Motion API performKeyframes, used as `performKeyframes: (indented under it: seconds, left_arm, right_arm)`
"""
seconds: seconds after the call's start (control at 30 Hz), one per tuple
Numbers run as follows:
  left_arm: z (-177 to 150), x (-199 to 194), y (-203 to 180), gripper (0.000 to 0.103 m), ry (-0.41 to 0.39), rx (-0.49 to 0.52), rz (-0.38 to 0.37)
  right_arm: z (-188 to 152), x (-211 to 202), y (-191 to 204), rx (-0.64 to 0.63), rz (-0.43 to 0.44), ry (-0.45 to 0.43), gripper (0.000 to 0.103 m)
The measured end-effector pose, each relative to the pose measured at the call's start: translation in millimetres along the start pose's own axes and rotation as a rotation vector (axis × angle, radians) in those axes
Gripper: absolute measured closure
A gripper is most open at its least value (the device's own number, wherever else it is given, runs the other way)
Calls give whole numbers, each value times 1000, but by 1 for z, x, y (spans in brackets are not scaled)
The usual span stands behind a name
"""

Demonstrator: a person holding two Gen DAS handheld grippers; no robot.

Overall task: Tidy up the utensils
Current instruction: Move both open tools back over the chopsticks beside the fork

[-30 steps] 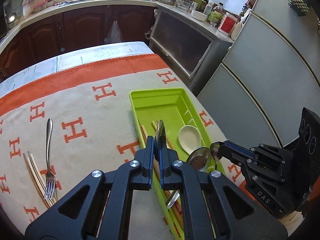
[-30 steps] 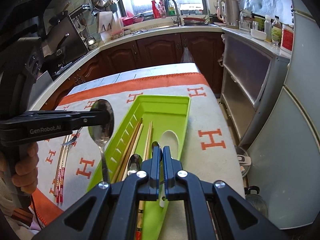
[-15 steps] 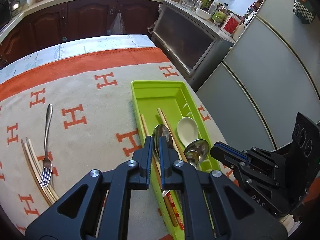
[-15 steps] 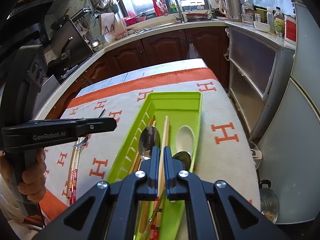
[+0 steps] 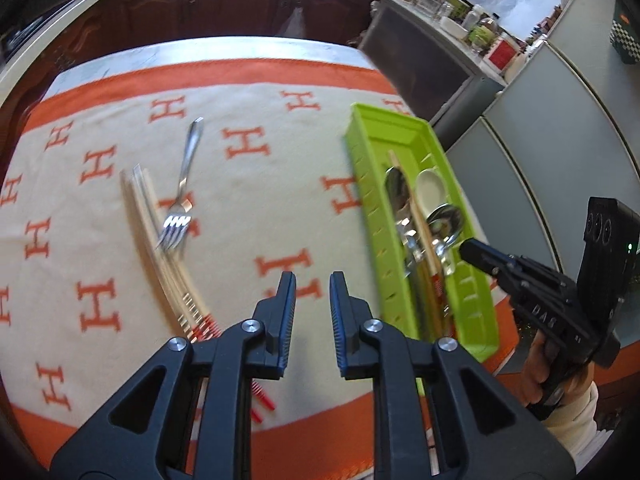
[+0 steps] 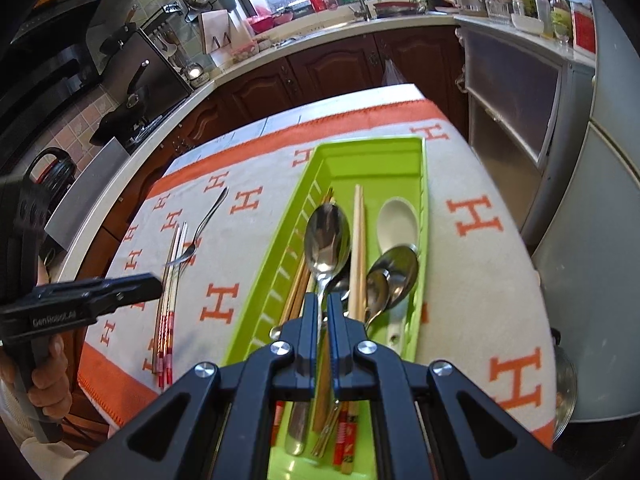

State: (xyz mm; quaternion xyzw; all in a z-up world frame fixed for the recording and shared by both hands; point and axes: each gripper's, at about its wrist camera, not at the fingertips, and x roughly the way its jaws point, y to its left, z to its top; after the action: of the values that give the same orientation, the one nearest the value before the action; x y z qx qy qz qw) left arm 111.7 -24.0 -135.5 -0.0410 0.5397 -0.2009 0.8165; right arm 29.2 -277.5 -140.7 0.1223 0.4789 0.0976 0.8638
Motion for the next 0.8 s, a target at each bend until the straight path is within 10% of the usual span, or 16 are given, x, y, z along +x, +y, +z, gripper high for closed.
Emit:
performKeyframes:
  seconds: [0.8]
  left_arm:
    - [-46,6,97,88,57,-238,98]
  right_arm:
    - [-2,2,90,-143,81,40,98]
